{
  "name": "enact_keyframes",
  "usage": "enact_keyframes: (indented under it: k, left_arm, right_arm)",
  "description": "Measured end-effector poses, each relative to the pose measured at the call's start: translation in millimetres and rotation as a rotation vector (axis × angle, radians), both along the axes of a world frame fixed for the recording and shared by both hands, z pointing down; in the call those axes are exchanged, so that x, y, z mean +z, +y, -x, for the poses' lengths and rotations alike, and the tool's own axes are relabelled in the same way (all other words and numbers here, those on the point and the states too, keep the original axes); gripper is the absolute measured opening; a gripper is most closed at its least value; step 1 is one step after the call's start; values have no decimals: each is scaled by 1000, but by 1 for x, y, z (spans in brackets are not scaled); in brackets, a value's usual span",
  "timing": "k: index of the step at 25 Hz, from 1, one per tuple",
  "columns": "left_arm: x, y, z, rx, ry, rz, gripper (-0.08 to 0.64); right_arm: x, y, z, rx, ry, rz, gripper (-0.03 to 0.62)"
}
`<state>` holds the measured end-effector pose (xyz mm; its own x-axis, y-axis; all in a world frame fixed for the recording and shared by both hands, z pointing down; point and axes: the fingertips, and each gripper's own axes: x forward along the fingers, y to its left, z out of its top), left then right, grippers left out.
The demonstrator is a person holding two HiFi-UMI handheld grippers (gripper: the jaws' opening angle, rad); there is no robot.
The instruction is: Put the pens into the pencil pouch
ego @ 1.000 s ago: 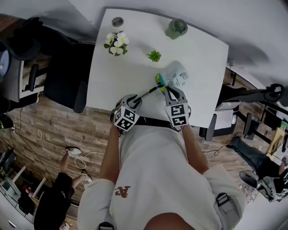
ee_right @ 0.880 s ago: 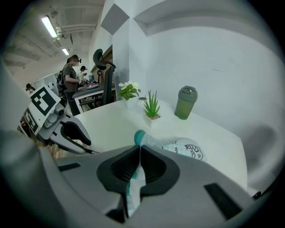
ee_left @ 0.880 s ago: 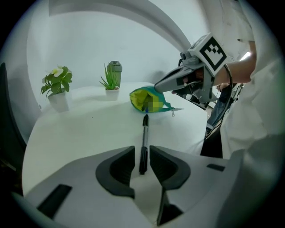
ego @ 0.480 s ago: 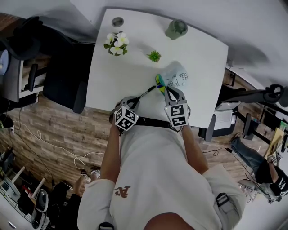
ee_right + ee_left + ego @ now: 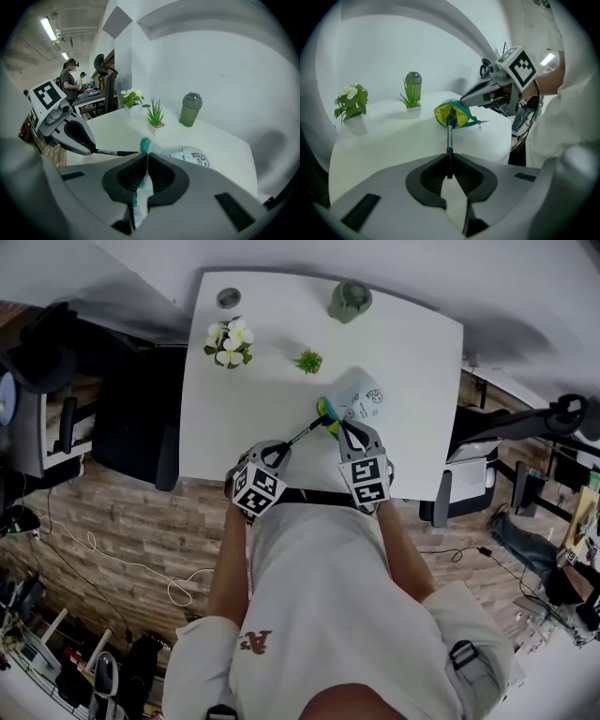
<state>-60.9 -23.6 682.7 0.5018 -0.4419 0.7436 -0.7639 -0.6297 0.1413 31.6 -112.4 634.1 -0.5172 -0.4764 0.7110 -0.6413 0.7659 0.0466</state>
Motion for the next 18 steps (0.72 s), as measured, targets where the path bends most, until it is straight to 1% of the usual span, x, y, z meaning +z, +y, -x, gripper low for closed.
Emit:
enact_keyframes:
  k: [7,16,18]
  left_arm:
    - [-10,-22,-21,67,23,-10,40]
    - [-16,-54,-48,119,53,-20,40]
    - [-17,-60,-54,129,55,-16,40]
  right_arm:
    - [-8,-2,-5,31,-12,-13,12]
    - [-13,-2,-13,77,-24,-22,12]
    - [-14,-2,-15,85,-13,-21,12]
